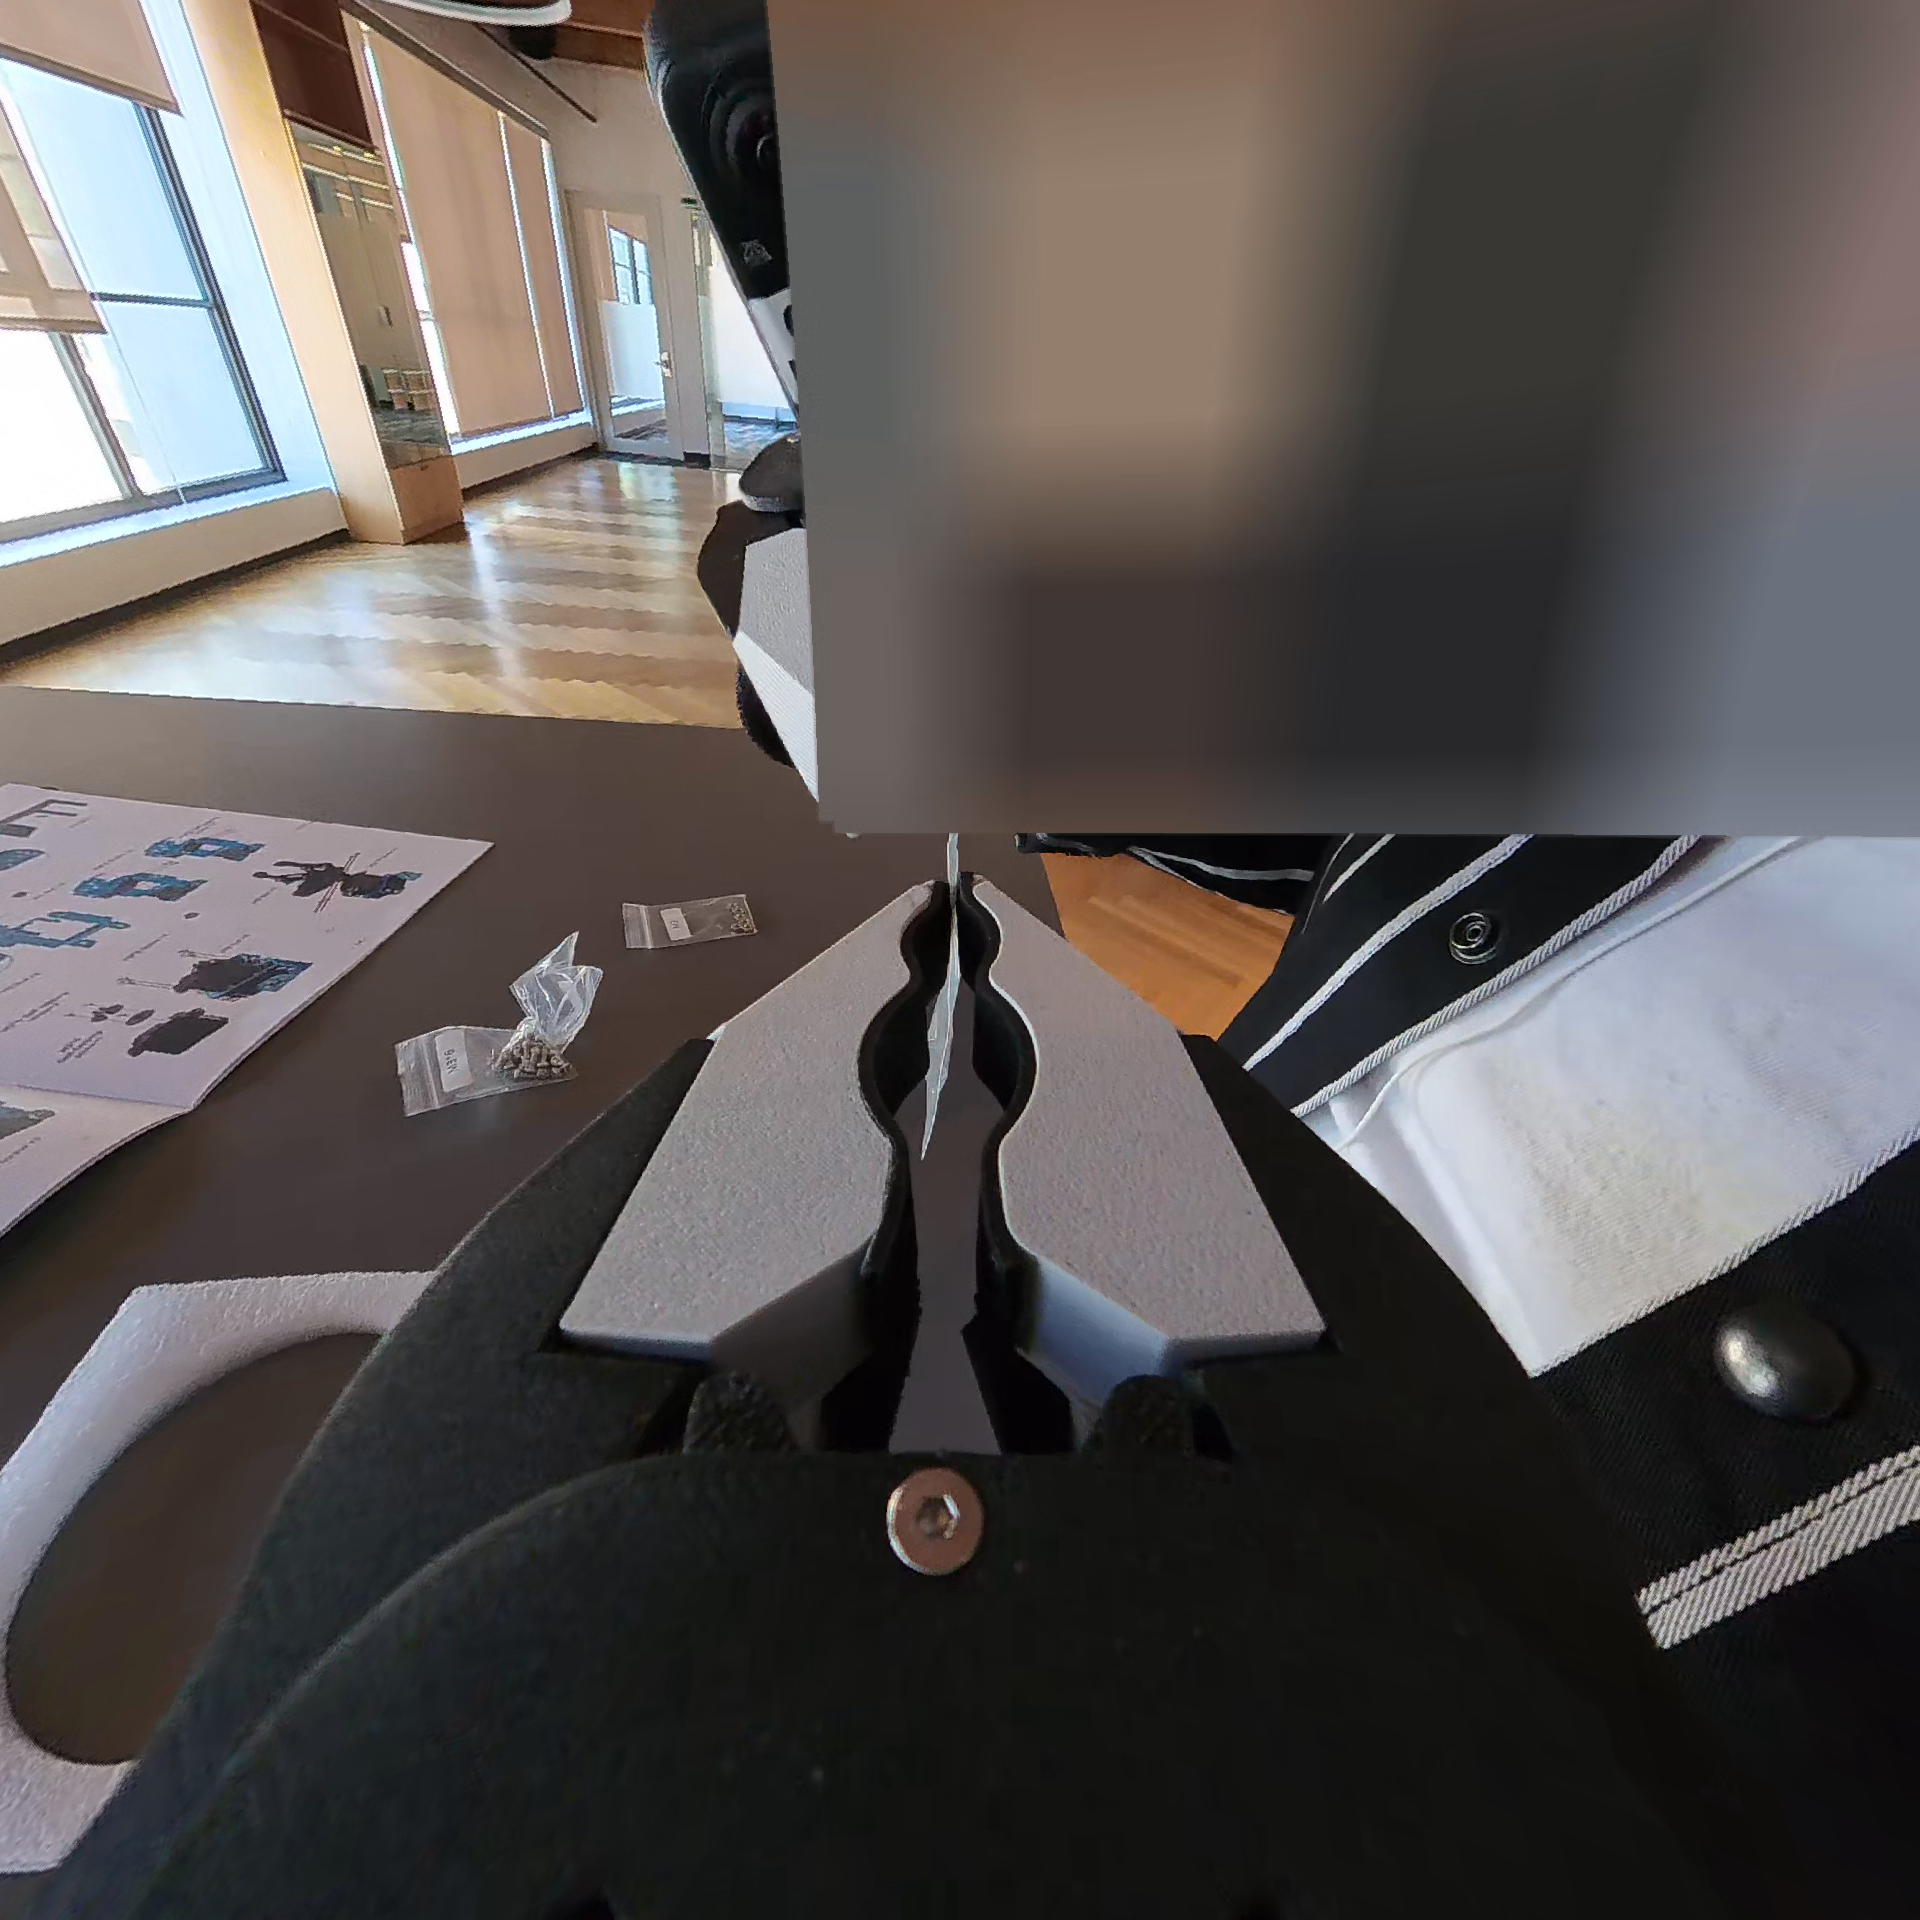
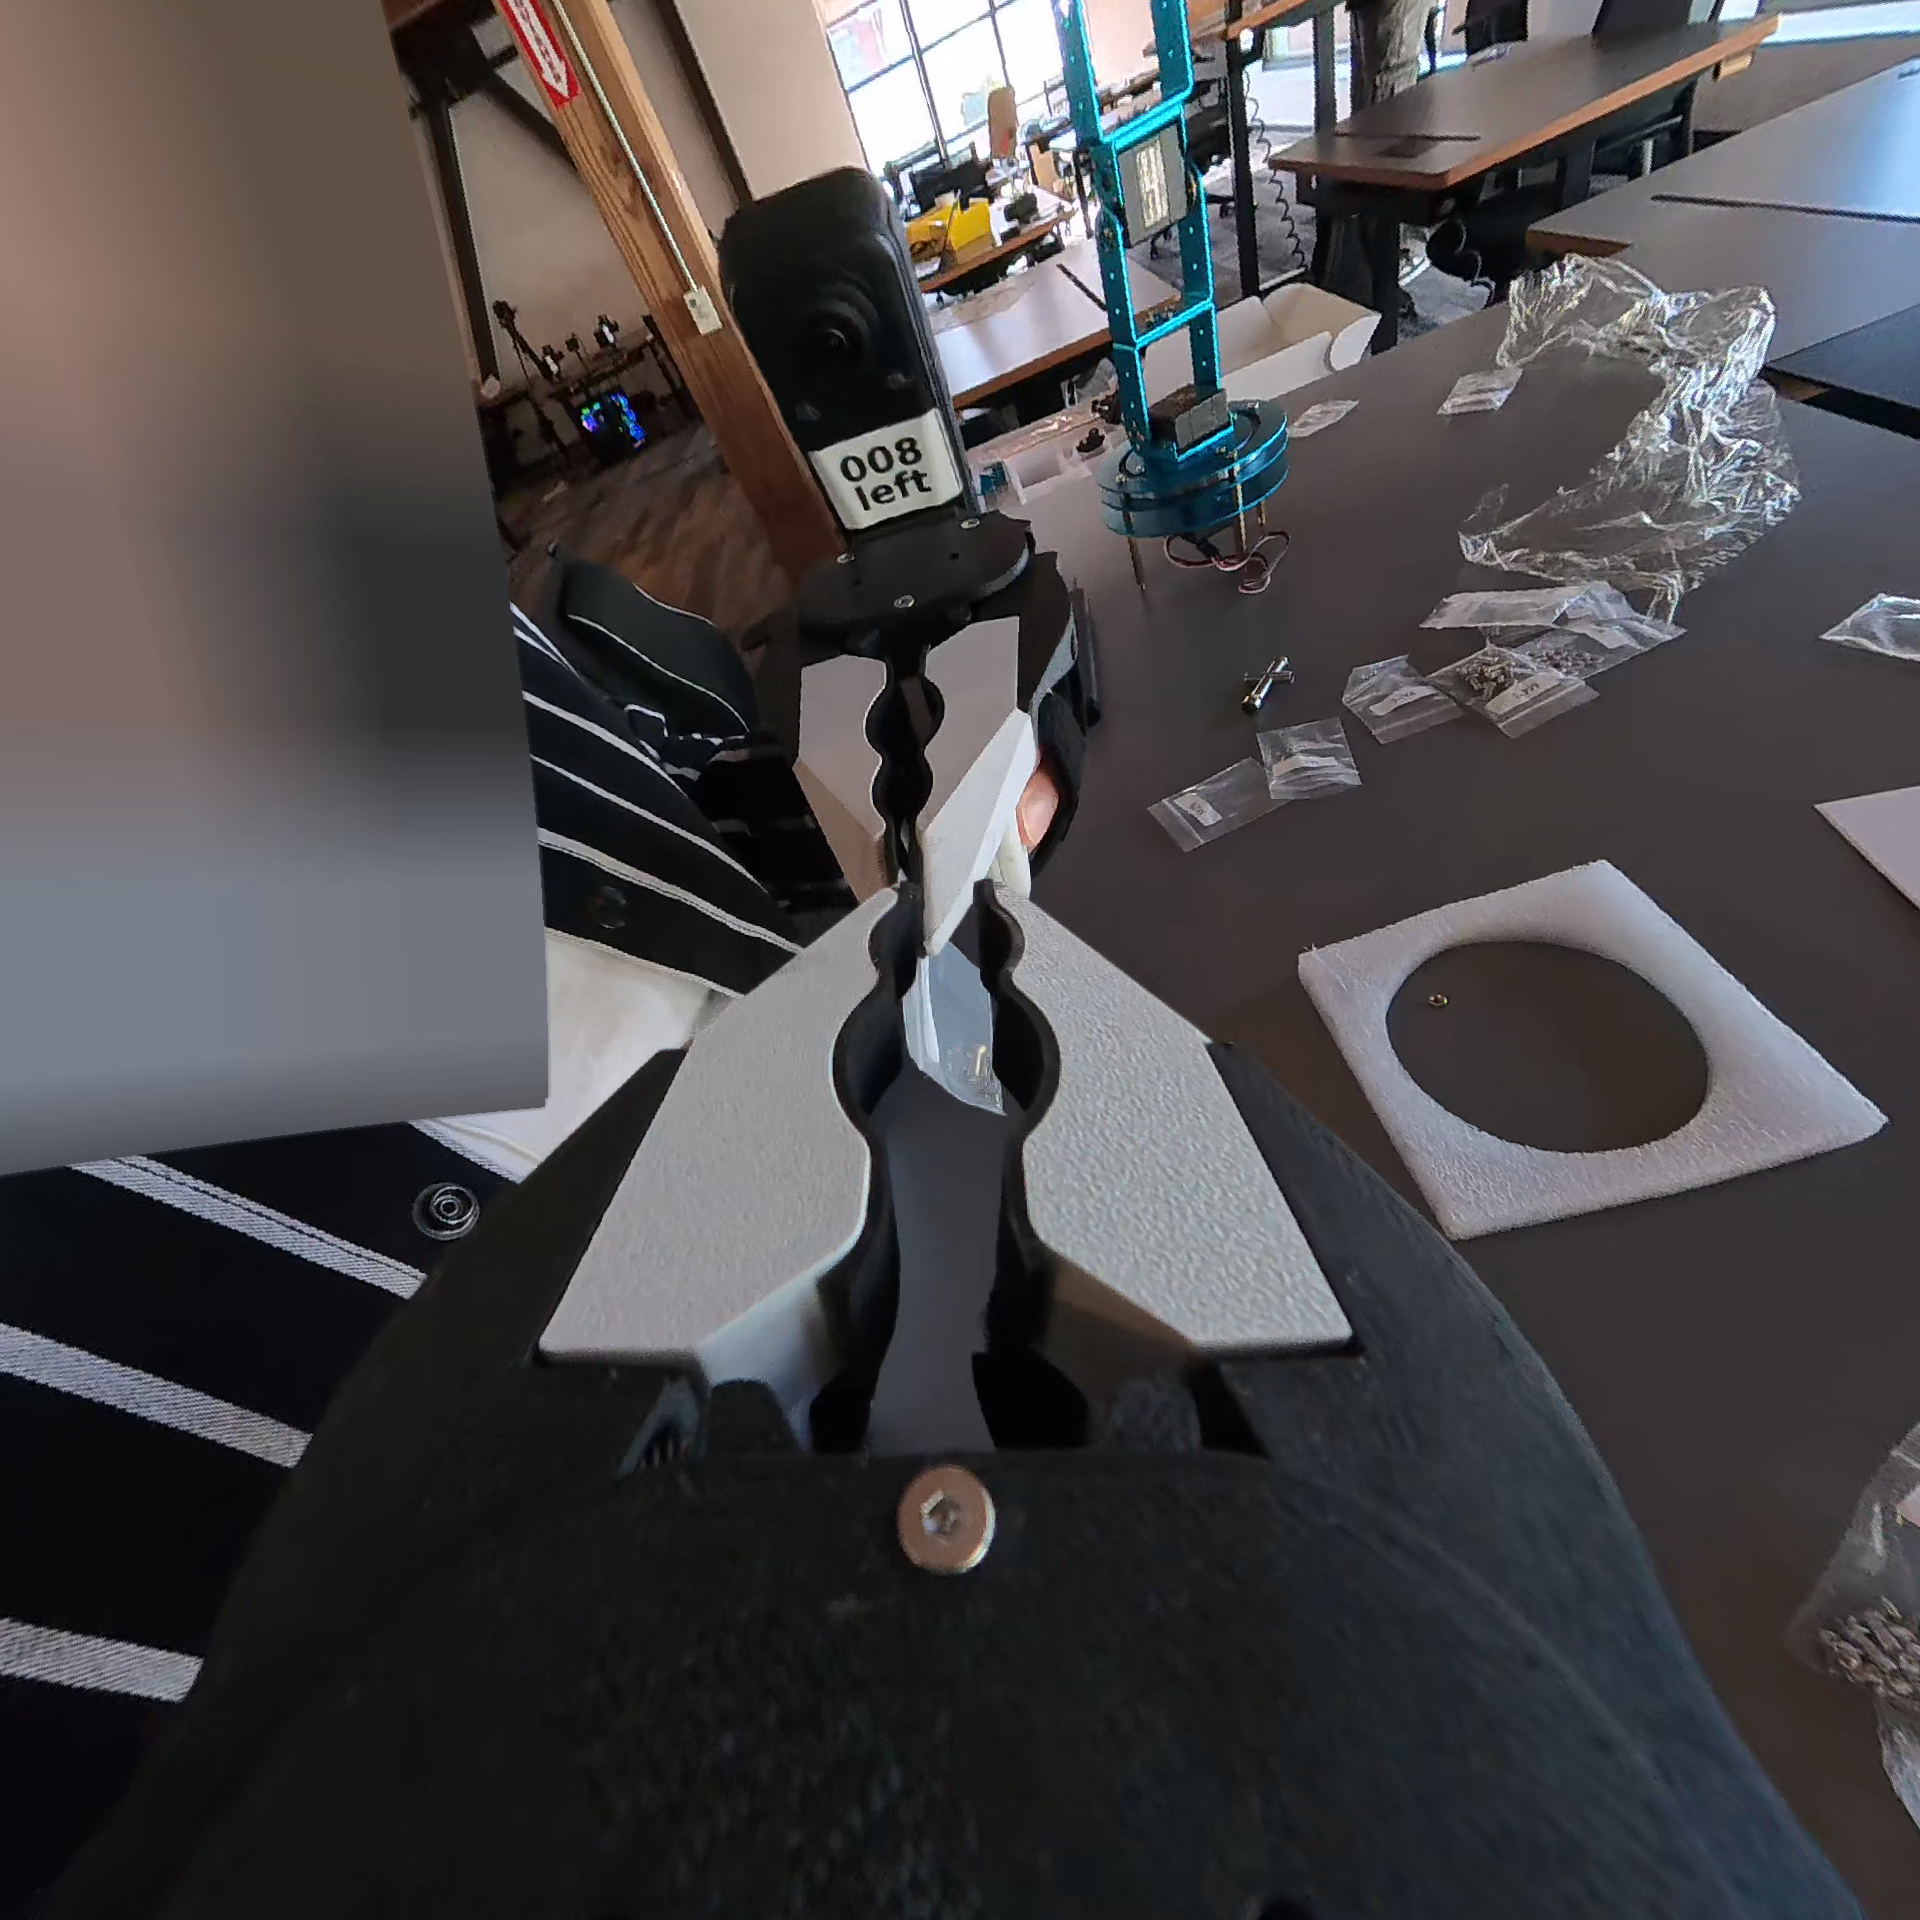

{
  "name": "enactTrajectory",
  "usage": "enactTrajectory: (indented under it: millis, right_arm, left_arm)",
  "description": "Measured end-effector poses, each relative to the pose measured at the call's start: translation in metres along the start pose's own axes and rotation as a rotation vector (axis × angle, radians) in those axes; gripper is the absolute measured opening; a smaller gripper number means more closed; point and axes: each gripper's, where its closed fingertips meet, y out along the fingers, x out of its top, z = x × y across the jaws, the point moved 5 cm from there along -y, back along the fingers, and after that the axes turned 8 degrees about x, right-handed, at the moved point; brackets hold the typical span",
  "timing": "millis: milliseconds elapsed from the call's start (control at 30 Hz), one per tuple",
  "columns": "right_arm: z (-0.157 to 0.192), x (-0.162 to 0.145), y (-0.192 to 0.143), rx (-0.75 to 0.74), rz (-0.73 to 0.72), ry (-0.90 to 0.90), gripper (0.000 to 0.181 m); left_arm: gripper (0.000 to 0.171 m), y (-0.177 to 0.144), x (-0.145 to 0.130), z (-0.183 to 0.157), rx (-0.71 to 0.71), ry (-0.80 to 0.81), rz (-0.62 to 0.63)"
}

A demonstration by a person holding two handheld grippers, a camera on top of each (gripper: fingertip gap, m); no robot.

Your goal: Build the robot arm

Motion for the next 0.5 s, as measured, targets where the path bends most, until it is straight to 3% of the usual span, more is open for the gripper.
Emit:
enactTrajectory:
  millis: [500]
  right_arm:
    - [0.0009, -0.0023, 0.0019, -0.005, 0.017, -0.016, 0.011]
  left_arm:
    - [0.000, 0.0007, -0.0018, -0.0007, -0.004, -0.005, 0.008]
